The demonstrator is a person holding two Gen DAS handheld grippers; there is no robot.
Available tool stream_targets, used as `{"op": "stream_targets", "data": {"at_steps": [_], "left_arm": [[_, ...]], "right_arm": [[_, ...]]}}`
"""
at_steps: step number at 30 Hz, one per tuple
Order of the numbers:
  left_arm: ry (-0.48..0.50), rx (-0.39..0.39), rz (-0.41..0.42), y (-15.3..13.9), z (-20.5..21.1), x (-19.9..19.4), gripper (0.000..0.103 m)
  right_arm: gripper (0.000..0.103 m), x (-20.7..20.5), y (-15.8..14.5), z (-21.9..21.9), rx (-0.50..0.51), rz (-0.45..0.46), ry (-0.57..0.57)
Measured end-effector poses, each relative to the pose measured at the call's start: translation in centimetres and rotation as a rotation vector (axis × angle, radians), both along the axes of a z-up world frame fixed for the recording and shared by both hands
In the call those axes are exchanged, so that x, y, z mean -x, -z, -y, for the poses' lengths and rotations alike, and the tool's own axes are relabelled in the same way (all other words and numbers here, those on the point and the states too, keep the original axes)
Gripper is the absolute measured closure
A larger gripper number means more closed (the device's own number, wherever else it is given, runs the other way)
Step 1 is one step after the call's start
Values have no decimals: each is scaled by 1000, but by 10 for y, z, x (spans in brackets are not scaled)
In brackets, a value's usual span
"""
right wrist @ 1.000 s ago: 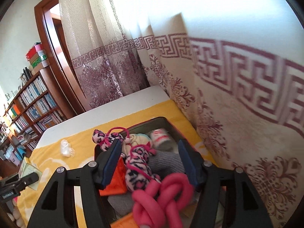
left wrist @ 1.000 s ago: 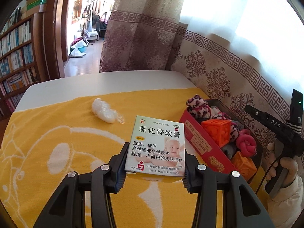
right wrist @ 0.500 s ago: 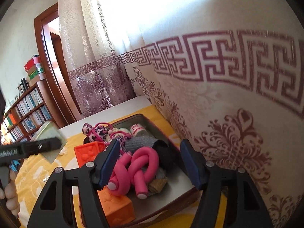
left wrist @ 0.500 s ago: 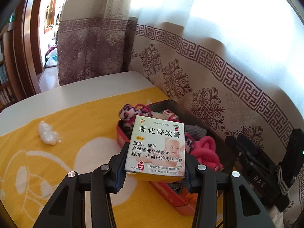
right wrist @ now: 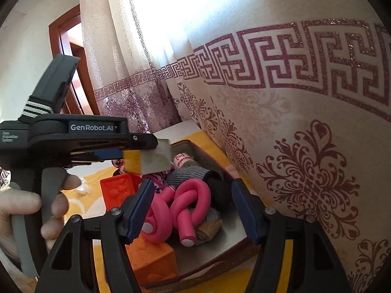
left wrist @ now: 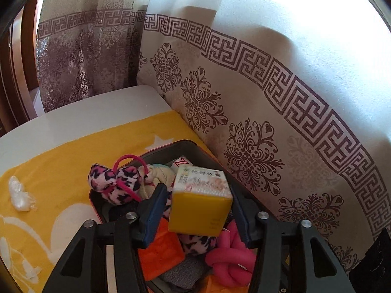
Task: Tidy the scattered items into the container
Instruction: 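Carry the ointment box and tape roll into the red tin and open both tools, then withdraw both open tools from the tin back over the blanket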
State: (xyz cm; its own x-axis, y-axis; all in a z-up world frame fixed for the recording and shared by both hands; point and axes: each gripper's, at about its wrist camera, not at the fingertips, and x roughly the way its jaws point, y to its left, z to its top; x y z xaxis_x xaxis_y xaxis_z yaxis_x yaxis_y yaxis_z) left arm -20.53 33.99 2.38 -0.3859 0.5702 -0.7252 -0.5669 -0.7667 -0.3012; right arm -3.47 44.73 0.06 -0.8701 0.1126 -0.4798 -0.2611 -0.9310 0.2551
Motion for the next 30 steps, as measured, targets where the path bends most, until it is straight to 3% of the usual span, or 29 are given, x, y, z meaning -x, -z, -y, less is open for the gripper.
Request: {"op": "stream_targets", "data": {"at_steps": [15,21,30], "left_arm": [[-104,8,13,-7,68,-1,39],[-175,31,18,-7,125,-2,39],[-321,67,68,17,235,-8,39]], "right_arm": [[33,0,5,2,-51,4,34],[33,2,7,5,-94,-2,49],[33,2,-2,11,-135,4,100]]}}
